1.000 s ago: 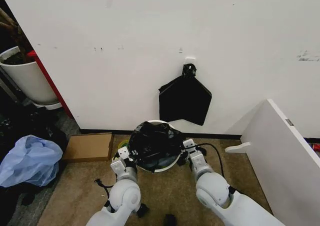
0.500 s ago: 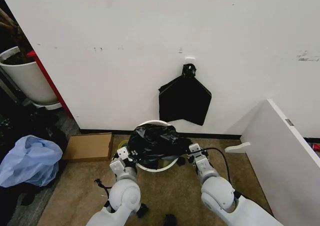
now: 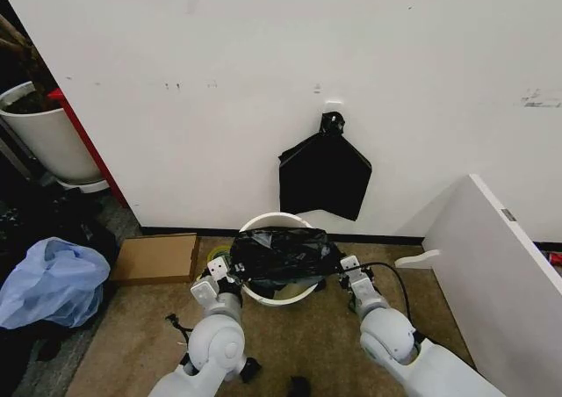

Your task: Place the garbage bag over the trash bin.

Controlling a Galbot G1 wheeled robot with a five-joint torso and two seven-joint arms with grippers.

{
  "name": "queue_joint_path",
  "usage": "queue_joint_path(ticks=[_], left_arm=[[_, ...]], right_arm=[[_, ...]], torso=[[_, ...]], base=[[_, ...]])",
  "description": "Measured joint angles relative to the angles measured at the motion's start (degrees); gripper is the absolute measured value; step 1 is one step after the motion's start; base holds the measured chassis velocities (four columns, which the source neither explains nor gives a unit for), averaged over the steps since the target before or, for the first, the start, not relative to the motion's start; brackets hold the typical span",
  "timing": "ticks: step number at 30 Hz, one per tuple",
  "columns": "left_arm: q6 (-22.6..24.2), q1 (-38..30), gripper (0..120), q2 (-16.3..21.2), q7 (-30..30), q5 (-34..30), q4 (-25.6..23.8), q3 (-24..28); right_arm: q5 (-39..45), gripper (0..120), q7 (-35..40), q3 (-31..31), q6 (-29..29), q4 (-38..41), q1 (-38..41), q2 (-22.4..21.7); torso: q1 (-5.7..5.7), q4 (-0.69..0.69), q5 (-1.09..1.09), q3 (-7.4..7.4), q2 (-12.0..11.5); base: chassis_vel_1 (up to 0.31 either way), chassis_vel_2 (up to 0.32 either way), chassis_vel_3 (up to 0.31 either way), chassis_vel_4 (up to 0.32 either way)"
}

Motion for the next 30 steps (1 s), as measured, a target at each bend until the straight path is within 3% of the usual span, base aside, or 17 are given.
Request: queue_joint_path(ticks=[3, 9, 21, 26, 27, 30], left_arm=[[0.32, -0.02, 2, 0.13, -0.06, 0.15, 0.0, 0.06], [0.88, -0.41, 1, 0.5, -0.38, 0.24, 0.41, 0.05], [1.07, -0.5, 1, 1.07, -1.27, 0.01, 0.68, -0.69], [1.14, -0.39, 1, 1.35, -1.39, 0.01, 0.43, -0.69], [1.22, -0.31, 1, 1.52, -1.42, -0.01, 0.22, -0.68], [1.36, -0.09, 1, 1.82, -1.45, -0.04, -0.24, -0.66]], right_arm=[[-0.71, 0, -0.37, -0.06, 1.14, 1.28, -0.43, 0.02], [-1.65, 18, 0.64, 0.39, 1.99, 6.28, -2.64, -0.75], [-3.89, 67, 0.12, 9.34, 4.45, 13.97, -11.15, -4.75], [-3.39, 78, -1.59, 12.42, 3.79, 16.76, -13.95, -5.69], [-3.49, 87, -2.42, 13.95, 3.69, 18.5, -15.32, -6.2], [-4.18, 97, -3.04, 15.21, 3.76, 20.69, -16.13, -7.18]], torso=[[0.0, 0.0, 0.0, 0.0, 0.0], [0.0, 0.01, 0.0, 0.0, 0.0], [0.0, 0.0, 0.0, 0.0, 0.0], [0.0, 0.0, 0.0, 0.0, 0.0], [0.0, -0.01, 0.0, 0.0, 0.0], [0.0, 0.0, 0.0, 0.0, 0.0]], base=[[0.0, 0.0, 0.0, 0.0], [0.0, 0.0, 0.0, 0.0], [0.0, 0.0, 0.0, 0.0], [0.0, 0.0, 0.0, 0.0], [0.0, 0.0, 0.0, 0.0], [0.0, 0.0, 0.0, 0.0]])
